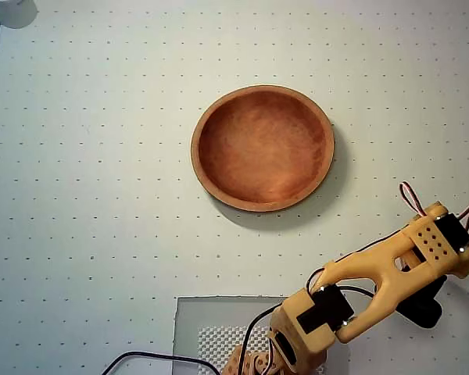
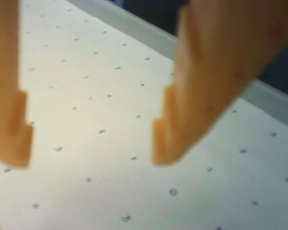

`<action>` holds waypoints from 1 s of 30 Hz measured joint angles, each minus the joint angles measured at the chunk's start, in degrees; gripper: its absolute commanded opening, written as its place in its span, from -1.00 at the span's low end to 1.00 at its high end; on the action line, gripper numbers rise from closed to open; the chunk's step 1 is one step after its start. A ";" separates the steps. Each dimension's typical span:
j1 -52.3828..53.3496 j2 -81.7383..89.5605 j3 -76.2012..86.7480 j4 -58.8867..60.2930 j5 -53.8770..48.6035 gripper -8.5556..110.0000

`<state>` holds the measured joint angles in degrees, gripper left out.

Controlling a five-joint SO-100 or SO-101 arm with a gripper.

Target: Grasp a clothespin and put it in the bowl.

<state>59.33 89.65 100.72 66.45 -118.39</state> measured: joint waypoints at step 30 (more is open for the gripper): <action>-5.36 0.00 0.00 0.09 -33.66 -0.57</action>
<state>53.96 89.65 100.72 66.53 -152.05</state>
